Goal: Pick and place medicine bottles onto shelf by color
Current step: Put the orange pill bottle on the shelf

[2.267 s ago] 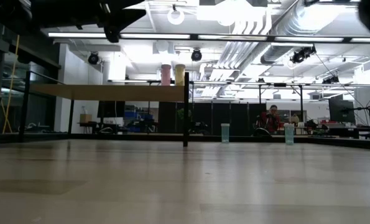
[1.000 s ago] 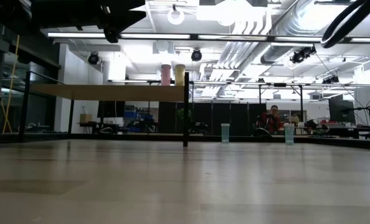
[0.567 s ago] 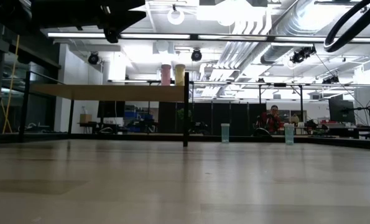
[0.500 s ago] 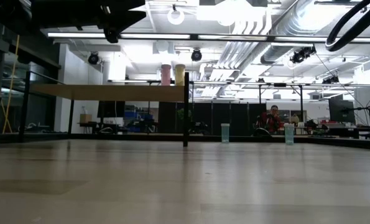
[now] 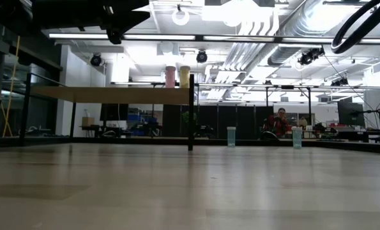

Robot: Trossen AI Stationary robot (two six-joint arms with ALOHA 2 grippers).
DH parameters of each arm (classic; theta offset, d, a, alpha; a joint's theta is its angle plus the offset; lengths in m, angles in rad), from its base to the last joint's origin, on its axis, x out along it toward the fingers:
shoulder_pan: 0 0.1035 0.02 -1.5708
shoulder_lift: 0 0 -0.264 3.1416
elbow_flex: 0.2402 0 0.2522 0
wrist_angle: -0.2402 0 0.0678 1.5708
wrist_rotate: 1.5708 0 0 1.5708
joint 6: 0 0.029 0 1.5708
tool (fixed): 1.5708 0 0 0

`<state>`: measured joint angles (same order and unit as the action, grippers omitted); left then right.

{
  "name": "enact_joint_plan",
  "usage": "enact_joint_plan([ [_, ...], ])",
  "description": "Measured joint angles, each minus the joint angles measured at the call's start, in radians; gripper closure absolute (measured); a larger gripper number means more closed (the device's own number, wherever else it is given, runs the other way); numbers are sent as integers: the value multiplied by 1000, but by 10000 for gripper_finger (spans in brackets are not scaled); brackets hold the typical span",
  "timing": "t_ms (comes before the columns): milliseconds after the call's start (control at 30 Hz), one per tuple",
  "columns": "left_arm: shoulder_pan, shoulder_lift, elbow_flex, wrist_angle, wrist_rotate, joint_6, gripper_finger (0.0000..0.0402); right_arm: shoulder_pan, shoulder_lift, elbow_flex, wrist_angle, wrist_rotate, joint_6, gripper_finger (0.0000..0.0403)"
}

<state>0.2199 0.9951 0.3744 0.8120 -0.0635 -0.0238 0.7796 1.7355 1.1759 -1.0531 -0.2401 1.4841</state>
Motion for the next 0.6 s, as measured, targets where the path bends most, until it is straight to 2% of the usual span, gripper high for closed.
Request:
enact_joint_plan([
  [333, 0, 0, 0, 0, 0, -3, 206, 0, 0, 0, 0, -9, -68, 296],
  [500, 0, 0, 0, 0, 0, -20, 206, -18, -1, 37, -30, 27, -278, 296],
  [600, 0, 0, 0, 0, 0, -26, 206, -57, -1, 100, -75, 95, -388, 296],
])
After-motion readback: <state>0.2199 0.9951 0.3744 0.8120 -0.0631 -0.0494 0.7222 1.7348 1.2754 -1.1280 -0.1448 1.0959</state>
